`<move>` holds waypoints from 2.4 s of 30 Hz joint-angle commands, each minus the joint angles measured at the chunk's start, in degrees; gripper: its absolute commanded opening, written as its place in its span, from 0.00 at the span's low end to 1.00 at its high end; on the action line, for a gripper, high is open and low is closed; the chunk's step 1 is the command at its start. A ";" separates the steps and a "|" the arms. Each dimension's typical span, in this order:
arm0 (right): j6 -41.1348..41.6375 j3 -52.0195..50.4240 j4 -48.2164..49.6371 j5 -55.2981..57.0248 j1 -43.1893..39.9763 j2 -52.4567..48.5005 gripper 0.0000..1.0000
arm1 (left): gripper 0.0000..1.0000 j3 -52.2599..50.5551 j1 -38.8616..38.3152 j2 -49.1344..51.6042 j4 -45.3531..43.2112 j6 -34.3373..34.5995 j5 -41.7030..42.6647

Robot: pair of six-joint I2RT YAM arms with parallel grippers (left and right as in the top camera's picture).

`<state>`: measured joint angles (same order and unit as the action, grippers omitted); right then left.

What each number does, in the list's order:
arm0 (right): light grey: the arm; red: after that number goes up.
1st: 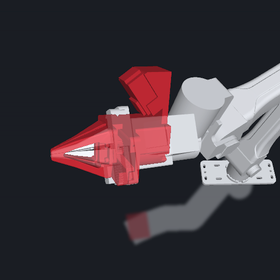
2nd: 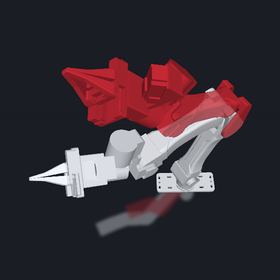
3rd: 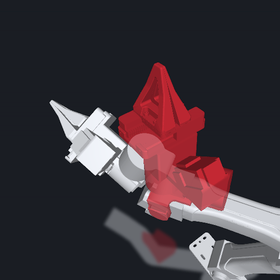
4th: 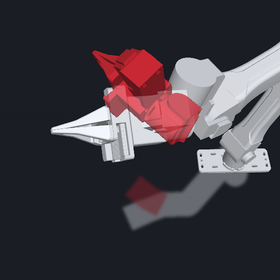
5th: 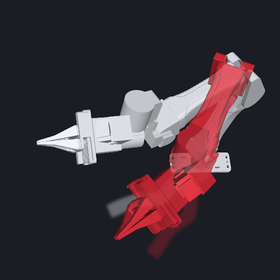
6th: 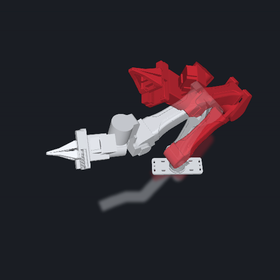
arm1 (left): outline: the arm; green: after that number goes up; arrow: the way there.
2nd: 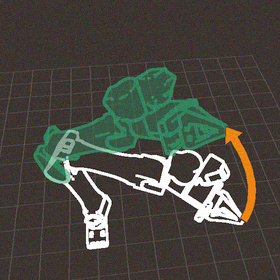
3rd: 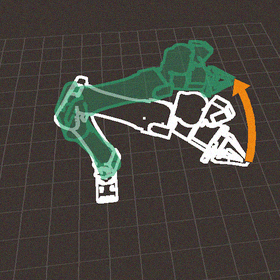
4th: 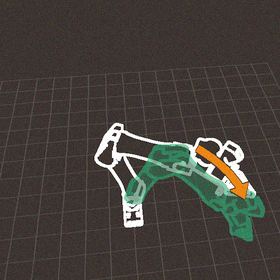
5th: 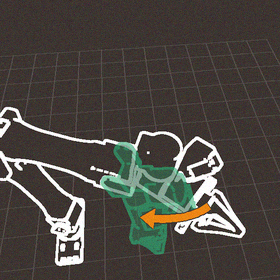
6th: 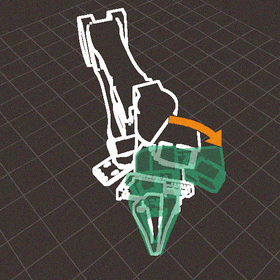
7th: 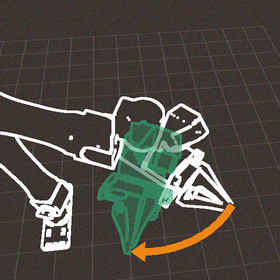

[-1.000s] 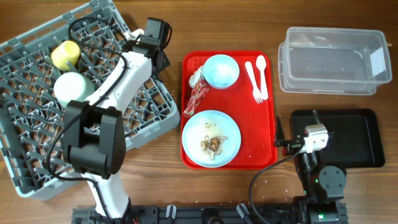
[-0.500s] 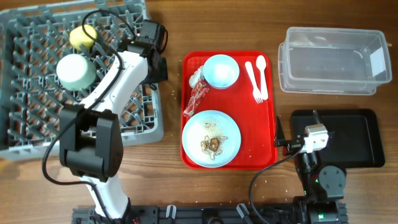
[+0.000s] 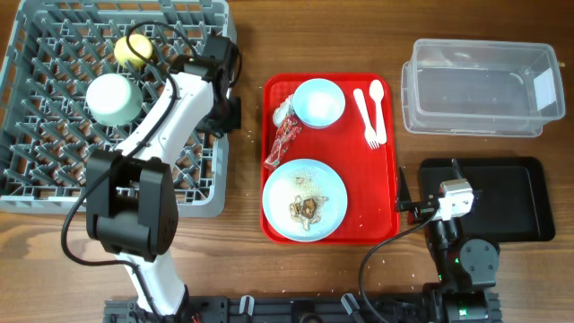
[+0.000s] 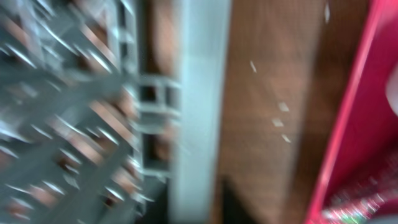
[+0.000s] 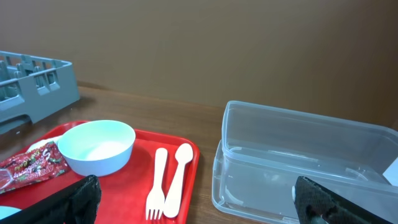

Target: Sort waste into correct bins and load items into the dishwasher rack

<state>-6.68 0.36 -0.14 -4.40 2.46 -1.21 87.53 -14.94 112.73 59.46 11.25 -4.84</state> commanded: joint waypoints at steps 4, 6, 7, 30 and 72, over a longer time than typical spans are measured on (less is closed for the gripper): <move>0.68 -0.02 0.17 0.57 -0.24 0.26 1.00 | 1.00 -0.83 -1.03 -3.65 2.60 2.73 4.42; 0.70 -0.02 0.17 0.59 -0.24 0.26 1.00 | 1.00 2.32 -1.03 -6.45 3.67 2.73 4.39; 0.70 -0.02 0.17 0.59 -0.24 0.26 1.00 | 1.00 4.11 -0.92 -7.91 3.69 2.73 4.37; 0.68 -0.02 0.20 0.59 -0.24 0.26 1.00 | 0.04 9.11 21.66 3.72 -35.30 0.59 -9.92; 0.68 -0.02 0.17 0.59 -0.24 0.26 1.00 | 0.04 9.14 24.13 -0.72 -36.54 -2.86 -13.55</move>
<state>-6.68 0.36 -0.14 -4.40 2.46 -1.21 96.79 10.66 118.02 22.81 6.55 -19.18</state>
